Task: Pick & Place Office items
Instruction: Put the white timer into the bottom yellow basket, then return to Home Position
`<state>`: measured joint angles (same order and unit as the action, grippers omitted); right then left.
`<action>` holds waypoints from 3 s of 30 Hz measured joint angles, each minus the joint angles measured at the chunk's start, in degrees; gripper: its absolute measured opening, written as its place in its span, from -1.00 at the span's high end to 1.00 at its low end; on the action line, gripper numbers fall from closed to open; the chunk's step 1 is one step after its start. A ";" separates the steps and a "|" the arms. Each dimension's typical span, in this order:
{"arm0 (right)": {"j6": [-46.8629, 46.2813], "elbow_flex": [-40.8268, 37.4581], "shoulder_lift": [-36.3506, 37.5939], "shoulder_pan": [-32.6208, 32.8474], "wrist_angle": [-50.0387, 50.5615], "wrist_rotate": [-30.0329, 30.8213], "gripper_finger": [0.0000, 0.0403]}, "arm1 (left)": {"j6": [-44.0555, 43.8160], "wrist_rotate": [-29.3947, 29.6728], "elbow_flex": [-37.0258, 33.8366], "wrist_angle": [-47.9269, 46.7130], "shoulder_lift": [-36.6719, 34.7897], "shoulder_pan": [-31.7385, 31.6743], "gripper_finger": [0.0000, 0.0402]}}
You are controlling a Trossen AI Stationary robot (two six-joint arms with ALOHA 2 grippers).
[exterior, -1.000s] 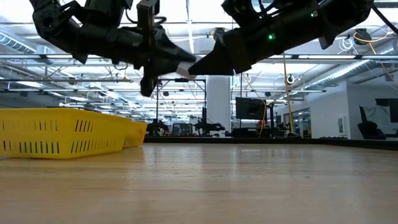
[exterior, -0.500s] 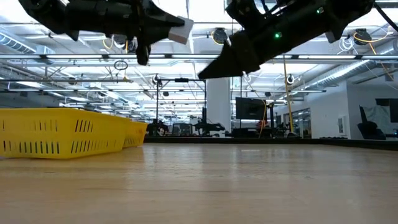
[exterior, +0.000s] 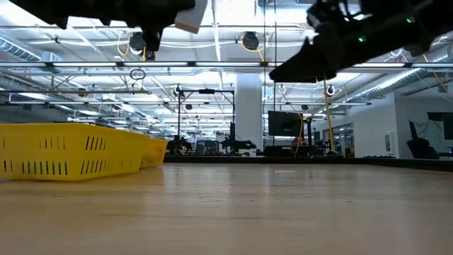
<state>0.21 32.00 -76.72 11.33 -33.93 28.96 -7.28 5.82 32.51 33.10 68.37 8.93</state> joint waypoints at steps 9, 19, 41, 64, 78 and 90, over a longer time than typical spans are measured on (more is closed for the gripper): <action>-1.62 -15.60 6.54 -2.75 -22.14 -6.78 0.66 | -1.39 1.79 0.00 -2.14 0.06 0.52 0.75; -2.99 -21.48 10.45 -4.47 -24.59 -6.89 0.96 | -0.72 2.51 0.00 -3.05 0.07 0.45 0.75; -8.55 -29.23 13.41 -8.79 -34.78 -17.00 1.00 | -4.24 2.75 -0.04 -14.75 0.07 1.84 0.75; -8.55 -29.32 13.41 -8.78 -34.44 -16.81 1.00 | -29.52 18.56 -10.16 -34.25 -9.84 14.78 0.75; -8.55 -29.34 13.41 -8.78 -34.38 -16.60 1.00 | -36.61 18.08 -14.01 -28.47 -9.57 14.75 0.41; -8.53 -29.34 13.39 -8.76 -34.34 -16.76 1.00 | -30.26 12.40 -13.44 -28.24 -21.10 11.97 -0.02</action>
<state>-8.32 2.66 -63.33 2.57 -68.27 12.21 -37.54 18.21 19.07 4.86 47.27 20.90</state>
